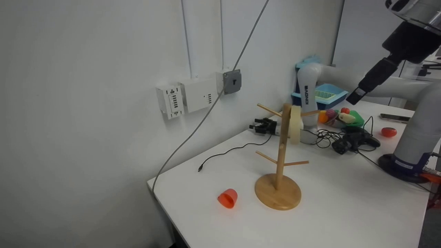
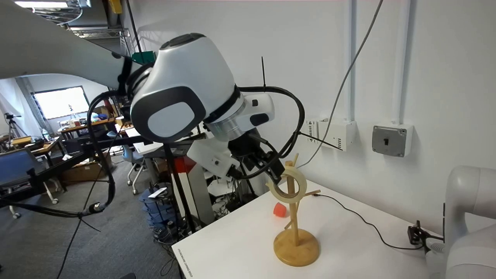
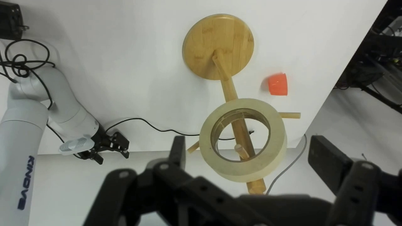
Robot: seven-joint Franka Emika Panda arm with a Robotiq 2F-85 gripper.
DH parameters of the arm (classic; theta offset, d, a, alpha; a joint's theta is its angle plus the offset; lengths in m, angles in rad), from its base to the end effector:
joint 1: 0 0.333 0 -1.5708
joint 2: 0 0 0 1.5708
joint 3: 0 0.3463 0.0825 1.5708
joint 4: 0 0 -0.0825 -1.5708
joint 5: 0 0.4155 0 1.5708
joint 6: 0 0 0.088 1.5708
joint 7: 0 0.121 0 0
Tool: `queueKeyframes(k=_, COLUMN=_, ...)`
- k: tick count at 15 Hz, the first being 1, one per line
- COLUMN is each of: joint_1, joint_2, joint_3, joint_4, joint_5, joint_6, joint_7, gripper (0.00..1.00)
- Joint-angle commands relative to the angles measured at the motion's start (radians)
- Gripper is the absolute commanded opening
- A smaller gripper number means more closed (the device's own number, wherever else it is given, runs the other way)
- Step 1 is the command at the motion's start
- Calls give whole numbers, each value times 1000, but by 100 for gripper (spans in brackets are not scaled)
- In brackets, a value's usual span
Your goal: Put the masking tape on the top left hanger
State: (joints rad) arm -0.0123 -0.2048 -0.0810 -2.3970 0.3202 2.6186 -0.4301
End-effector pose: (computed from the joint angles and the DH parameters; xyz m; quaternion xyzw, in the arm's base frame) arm 0.5232 -0.0548 0.4392 -0.9704 -0.0442 -0.2302 0.0575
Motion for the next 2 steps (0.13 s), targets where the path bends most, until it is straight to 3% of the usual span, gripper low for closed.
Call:
queueKeyframes(k=1, joint_1=19, joint_2=-1, joint_3=-18, joint_4=0, joint_5=-11, joint_6=-1, joint_7=10, gripper=100)
queueKeyframes(k=2, joint_1=19, joint_2=-1, joint_3=-18, joint_4=0, joint_5=-11, joint_6=-1, joint_7=10, gripper=100)
